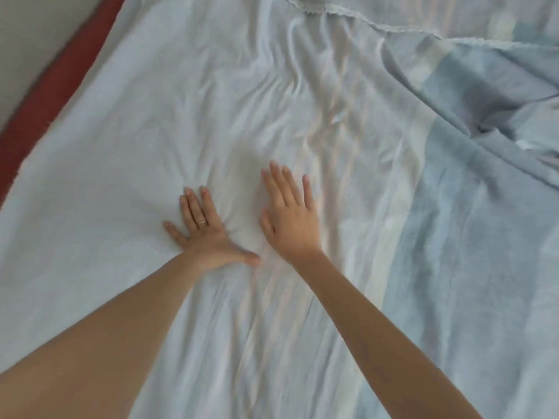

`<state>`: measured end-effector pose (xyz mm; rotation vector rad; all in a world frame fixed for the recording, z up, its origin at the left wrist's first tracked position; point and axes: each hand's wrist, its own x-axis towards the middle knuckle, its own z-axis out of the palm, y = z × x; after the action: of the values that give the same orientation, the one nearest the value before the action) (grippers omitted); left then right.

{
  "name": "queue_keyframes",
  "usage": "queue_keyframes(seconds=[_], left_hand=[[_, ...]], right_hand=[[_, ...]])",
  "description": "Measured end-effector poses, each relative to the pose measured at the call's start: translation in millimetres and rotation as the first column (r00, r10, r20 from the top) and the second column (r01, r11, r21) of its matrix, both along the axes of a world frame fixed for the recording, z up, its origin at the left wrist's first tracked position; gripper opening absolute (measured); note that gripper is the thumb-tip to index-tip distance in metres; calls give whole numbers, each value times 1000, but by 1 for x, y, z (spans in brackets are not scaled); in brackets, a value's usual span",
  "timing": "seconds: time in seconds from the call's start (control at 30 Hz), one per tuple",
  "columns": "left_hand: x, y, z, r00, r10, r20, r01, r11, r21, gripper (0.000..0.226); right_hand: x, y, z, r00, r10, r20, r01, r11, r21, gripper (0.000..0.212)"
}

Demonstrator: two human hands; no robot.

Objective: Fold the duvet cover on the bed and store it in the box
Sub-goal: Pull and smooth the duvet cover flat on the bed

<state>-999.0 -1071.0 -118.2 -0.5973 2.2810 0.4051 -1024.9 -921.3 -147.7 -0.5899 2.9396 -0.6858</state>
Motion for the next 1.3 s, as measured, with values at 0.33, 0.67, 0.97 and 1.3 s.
queue_keyframes(seconds=[0.33, 0.67, 0.97, 1.3], left_hand=[[153, 98, 21, 804, 77, -589, -88, 996, 10, 71], [234, 260, 12, 925, -297, 236, 301, 953, 20, 177], [237, 276, 31, 920, -335, 202, 353, 934, -59, 182], [265, 282, 41, 922, -339, 187, 362, 927, -103, 180]], right_hand=[[238, 246, 5, 441, -880, 174, 777, 472, 417, 73], [245, 287, -3, 486, -866, 119, 763, 486, 427, 70], [310, 333, 6, 875, -458, 157, 392, 860, 325, 62], [477, 422, 39, 124, -967, 224, 863, 216, 456, 78]])
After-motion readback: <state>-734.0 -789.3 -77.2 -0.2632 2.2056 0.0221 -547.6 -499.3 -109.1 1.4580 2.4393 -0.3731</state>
